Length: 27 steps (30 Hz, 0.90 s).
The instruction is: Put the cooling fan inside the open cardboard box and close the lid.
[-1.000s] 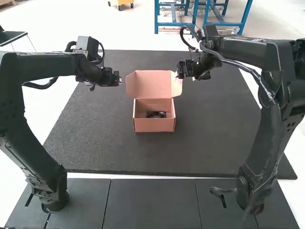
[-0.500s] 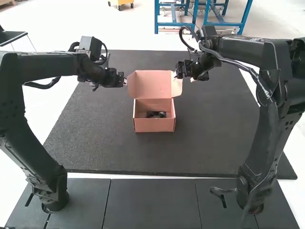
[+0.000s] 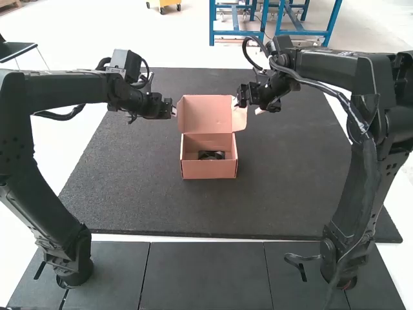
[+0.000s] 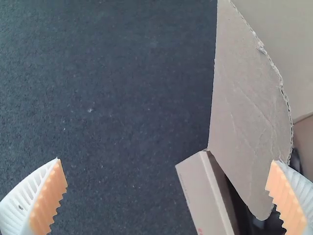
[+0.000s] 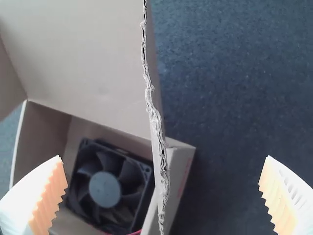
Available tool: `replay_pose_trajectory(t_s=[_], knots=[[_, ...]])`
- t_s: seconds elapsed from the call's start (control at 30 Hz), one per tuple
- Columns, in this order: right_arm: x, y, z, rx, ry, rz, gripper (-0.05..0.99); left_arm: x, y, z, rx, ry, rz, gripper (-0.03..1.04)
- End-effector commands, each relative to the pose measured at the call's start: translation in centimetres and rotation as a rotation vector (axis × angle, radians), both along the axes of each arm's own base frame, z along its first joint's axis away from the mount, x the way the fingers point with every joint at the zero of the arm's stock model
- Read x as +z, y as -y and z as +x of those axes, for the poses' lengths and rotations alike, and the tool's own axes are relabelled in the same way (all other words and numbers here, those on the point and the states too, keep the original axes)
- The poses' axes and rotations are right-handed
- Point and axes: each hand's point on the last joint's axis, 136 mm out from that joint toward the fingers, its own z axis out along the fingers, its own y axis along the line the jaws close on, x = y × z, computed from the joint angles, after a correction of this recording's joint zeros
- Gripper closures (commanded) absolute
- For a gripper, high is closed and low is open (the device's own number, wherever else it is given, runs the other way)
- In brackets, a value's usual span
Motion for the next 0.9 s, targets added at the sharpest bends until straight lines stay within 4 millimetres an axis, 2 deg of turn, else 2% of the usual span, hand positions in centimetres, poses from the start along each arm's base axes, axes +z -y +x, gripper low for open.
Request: replay_pose_trajectory(t_s=[0.0,0.3,0.53,0.77,0.87], knots=[[1.7,-0.7,0.9,0.002,0.024,0.04,0.06,1.6,0.8,0.8,-0.022,0.039,-0.02,0.05],[2.3,-1.1,1.6,0.004,0.03,0.044,0.05,1.0,1.6,0.9,-0.037,0.029,-0.025,0.05],[2.1,-1.1,1.5,0.005,0.018,0.039,0.05,0.8,2.9,0.5,-0.06,0.026,-0.034,0.05],[2.1,-1.3,1.0,0.02,0.0,0.04,0.06,0.8,3.0,0.6,-0.058,0.021,-0.036,0.05],[2.2,-1.4,1.0,0.023,0.003,0.043,0.28,0.7,2.8,0.5,-0.055,0.016,-0.035,0.05]])
